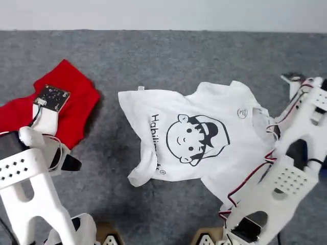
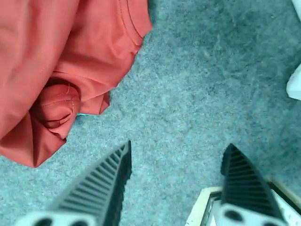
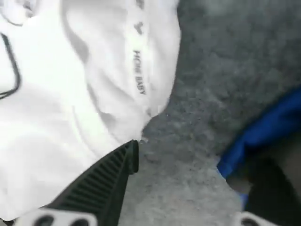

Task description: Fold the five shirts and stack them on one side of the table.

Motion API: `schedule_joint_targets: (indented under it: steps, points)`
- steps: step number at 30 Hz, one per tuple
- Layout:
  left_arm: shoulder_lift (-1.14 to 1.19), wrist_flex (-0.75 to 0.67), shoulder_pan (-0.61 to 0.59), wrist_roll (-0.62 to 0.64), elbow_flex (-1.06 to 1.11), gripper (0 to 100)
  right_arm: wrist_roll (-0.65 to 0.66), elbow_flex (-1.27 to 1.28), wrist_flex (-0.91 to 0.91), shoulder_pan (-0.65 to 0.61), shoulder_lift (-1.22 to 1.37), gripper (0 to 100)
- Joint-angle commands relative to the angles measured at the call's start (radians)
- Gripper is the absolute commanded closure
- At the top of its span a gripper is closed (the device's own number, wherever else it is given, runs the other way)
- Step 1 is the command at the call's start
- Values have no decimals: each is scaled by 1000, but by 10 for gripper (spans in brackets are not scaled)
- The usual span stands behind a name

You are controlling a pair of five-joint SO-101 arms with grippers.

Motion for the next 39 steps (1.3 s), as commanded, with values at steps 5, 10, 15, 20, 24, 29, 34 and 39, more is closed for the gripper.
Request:
schedule_joint_targets:
  steps: [5, 10, 15, 20, 24, 29, 34, 39]
  points:
    - [-25, 25, 0, 9, -4, 702, 155, 258, 48, -120, -355, 589]
    - [-25, 25, 0, 9, -2, 702, 281, 746, 42, -243, -780, 596]
    - [-25, 25, 0, 9, -2, 702, 351, 1122, -13, -309, -1181, 773]
    - [-25, 25, 0, 9, -2, 702, 423, 1445, -70, -315, -1449, 879]
    - [-25, 25, 0, 9, -2, 702, 470, 1588, -74, -314, -1547, 653]
    - [-25, 25, 0, 11, -2, 702, 471, 1679, -145, -361, -1557, 685]
    - [-25, 26, 0, 11, -2, 702, 471, 1763, -231, -389, -1557, 725]
    - [-25, 26, 0, 11, -4, 702, 471, 1783, -248, -389, -1555, 726]
